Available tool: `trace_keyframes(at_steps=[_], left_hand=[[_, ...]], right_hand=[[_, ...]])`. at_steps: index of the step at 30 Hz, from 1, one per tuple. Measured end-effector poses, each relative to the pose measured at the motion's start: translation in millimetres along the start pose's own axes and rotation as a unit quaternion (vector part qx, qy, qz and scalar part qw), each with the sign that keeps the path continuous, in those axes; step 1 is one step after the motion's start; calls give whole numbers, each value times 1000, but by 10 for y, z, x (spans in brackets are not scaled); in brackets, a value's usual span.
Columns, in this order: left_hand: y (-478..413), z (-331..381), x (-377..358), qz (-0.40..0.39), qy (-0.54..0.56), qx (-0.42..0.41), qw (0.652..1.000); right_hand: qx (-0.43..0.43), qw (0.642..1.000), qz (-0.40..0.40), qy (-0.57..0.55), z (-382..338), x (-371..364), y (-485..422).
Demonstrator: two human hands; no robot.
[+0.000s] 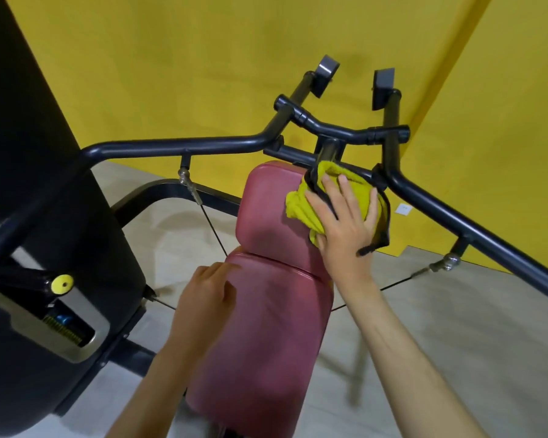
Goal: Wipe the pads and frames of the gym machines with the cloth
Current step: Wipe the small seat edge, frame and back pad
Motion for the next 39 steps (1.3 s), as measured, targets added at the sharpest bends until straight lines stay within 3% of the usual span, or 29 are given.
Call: trace_keyframes(at_steps=[8, 15, 21, 26, 30, 33, 35, 39], left_hand=[[-43, -6, -125, -10, -46, -32, 998], [-154, 171, -153, -40, -61, -55, 996], [-125, 340, -406, -63, -71, -89, 991], [135, 340, -671, -86, -72, -84, 990], [344, 315, -841, -88, -58, -52, 993], [395, 308, -951, -98, -60, -44, 992], [401, 308, -1004, -104, -58, -41, 992], [469, 373, -1088, -107, -50, -37, 992]], right_hand=[[-74, 984, -134, -89, -424, -314, 1654], [-149, 972, -24, -181, -229, -159, 775], [-259, 929, 22, -264, -238, -92, 675], [-431, 834, -13, -343, -447, -85, 1117], [-474, 786, -81, -389, -638, -138, 1685], [-539, 672, -77, -501, -758, -90, 2074], [-598, 662, -119, -436, -822, -149, 2420], [-698, 560, -190, -404, -851, -352, 2863]])
Point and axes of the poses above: each hand's wrist, its own y-axis away from the middle knuckle, its own x-axis out of the back of the hand, z = x × y, the point moved 2 cm from there along -y, towards the middle knuckle, and after that the axes turned 13 degrees about y, right-handed, at the moved point
